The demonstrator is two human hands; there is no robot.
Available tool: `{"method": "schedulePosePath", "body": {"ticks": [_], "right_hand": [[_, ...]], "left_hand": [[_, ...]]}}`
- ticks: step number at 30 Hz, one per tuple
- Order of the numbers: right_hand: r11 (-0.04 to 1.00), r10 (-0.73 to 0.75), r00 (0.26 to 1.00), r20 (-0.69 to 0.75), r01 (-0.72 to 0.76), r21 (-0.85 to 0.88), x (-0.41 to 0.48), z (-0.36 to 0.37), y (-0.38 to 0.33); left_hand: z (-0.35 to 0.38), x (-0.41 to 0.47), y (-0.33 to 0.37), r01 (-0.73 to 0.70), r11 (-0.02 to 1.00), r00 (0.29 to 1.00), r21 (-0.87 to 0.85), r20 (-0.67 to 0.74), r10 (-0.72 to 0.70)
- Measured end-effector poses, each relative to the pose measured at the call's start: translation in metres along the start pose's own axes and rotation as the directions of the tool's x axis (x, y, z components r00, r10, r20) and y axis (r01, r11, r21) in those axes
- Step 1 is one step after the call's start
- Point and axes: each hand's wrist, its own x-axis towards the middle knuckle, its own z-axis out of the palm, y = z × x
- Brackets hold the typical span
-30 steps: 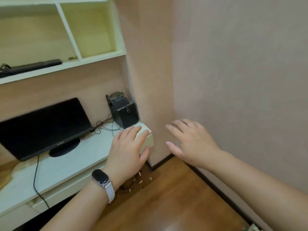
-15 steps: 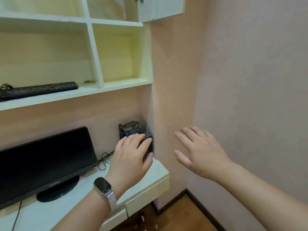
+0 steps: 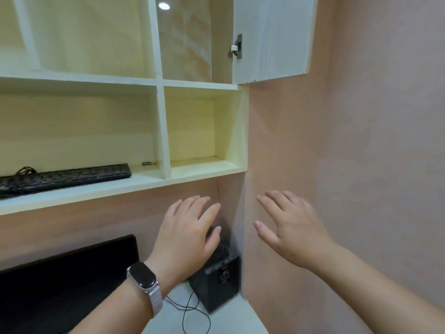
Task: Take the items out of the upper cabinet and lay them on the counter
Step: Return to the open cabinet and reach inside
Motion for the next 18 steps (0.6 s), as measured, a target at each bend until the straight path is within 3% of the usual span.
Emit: {"method": "schedulePosePath", "body": {"ticks": [5, 12, 15, 18], "right_hand": [[0.996, 0.004, 0.988, -0.154, 0.009, 0.087, 0.059, 0.025, 0.039], [0.958, 0.117, 0.956, -0.270, -0.038, 0.284, 0.142, 0.043, 0.110], [0.896, 0.171, 0.940, -0.297, -0.023, 0.443, 0.176, 0.046, 0.137], [0.769, 0.208, 0.944, -0.258, 0.005, 0.639, 0.211, 0.049, 0.155]], "left_hand": [[0.014, 0.060, -0.016, 0.018, 0.994, 1.000, 0.106, -0.024, -0.016], [0.028, 0.151, -0.021, -0.011, 0.981, 0.979, 0.195, -0.200, 0.051], [0.036, 0.188, -0.028, 0.034, 0.974, 0.969, 0.226, -0.244, 0.023], [0.042, 0.216, -0.043, 0.132, 0.951, 0.959, 0.281, -0.278, -0.051]]}}
